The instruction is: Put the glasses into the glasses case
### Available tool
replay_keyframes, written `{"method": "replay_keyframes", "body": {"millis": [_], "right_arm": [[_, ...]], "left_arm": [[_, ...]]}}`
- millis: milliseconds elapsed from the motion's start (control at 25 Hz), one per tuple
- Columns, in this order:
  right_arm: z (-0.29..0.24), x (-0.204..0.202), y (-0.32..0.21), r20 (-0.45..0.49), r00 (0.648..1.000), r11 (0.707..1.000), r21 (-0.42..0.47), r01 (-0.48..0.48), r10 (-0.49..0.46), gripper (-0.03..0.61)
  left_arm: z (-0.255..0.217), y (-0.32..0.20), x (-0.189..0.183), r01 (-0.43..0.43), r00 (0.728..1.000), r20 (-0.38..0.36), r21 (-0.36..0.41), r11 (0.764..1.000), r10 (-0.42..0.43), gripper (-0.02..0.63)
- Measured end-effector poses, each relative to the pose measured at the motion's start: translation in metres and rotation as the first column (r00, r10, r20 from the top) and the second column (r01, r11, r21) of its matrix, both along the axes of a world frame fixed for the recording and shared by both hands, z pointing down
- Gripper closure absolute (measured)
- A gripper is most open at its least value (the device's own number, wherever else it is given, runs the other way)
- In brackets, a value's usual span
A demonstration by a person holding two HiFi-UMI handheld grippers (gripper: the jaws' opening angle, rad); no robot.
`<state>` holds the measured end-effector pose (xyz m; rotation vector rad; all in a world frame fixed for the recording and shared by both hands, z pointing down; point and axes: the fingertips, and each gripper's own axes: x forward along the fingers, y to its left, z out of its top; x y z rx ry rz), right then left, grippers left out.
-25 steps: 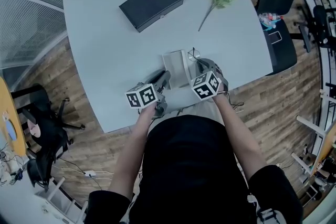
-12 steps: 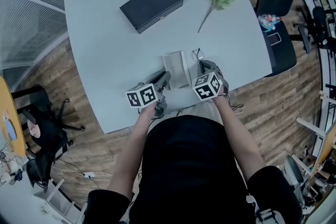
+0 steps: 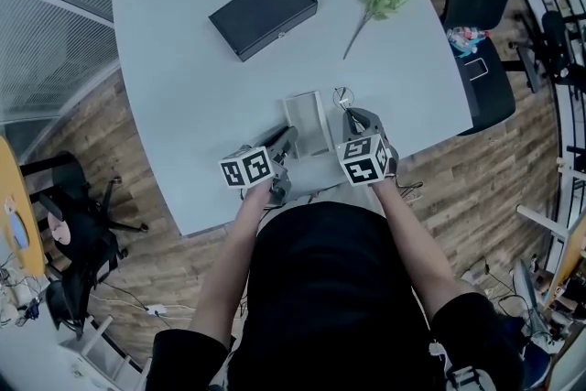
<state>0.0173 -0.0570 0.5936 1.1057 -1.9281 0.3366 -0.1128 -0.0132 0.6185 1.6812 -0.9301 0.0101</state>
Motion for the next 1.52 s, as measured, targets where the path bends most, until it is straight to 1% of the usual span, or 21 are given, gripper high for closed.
{"method": "replay_keyframes", "body": {"millis": [120, 320, 480, 640, 760, 880, 1000, 1080, 1160, 1400, 1520], "right_arm": [[-0.014, -0.008, 0.002, 0.046, 0.999, 1.0, 0.008, -0.011, 0.011, 0.552], [-0.034, -0.035, 0.008, 0.161, 0.987, 1.0, -0.004, -0.02, 0.02, 0.554], [-0.035, -0.061, 0.013, 0.265, 0.964, 0.998, -0.05, -0.028, 0.041, 0.554], [-0.024, -0.076, 0.022, 0.323, 0.942, 0.993, -0.103, -0.059, 0.09, 0.554], [-0.012, -0.085, 0.027, 0.34, 0.936, 0.99, -0.13, -0.054, 0.096, 0.554], [0.001, -0.086, 0.03, 0.343, 0.932, 0.986, -0.155, -0.066, 0.117, 0.554], [0.015, -0.086, 0.032, 0.362, 0.916, 0.971, -0.216, -0.1, 0.175, 0.554], [0.021, -0.086, 0.034, 0.377, 0.903, 0.961, -0.251, -0.114, 0.206, 0.554], [0.025, -0.087, 0.035, 0.379, 0.898, 0.955, -0.269, -0.123, 0.222, 0.554], [0.032, -0.09, 0.033, 0.358, 0.9, 0.944, -0.3, -0.139, 0.247, 0.552], [0.034, -0.091, 0.032, 0.372, 0.881, 0.924, -0.348, -0.159, 0.292, 0.552]], "left_arm": [[0.0, -0.001, 0.001, -0.004, 1.0, -0.006, 0.0, 1.0, 0.004, 0.502], [-0.003, -0.002, -0.002, -0.002, 1.0, -0.002, 0.005, 1.0, 0.002, 0.502], [0.001, -0.001, -0.003, -0.001, 1.0, -0.012, -0.009, 1.0, 0.001, 0.502], [0.0, 0.0, -0.005, 0.002, 1.0, -0.029, -0.014, 1.0, -0.002, 0.502], [0.003, 0.002, -0.008, 0.001, 0.999, -0.034, -0.022, 1.0, -0.002, 0.502], [0.004, 0.004, -0.009, -0.001, 1.0, -0.031, -0.028, 1.0, 0.0, 0.502], [0.007, 0.004, -0.014, 0.003, 1.0, -0.014, -0.035, 0.999, -0.003, 0.502], [0.007, 0.004, -0.015, 0.004, 1.0, -0.02, -0.036, 0.999, -0.004, 0.502], [0.008, 0.005, -0.016, 0.003, 1.0, -0.019, -0.037, 0.999, -0.004, 0.502], [0.007, 0.003, -0.013, 0.0, 0.999, -0.043, -0.033, 0.999, -0.002, 0.502], [0.006, 0.003, -0.014, 0.002, 1.0, -0.023, -0.035, 0.999, -0.003, 0.502]]}}
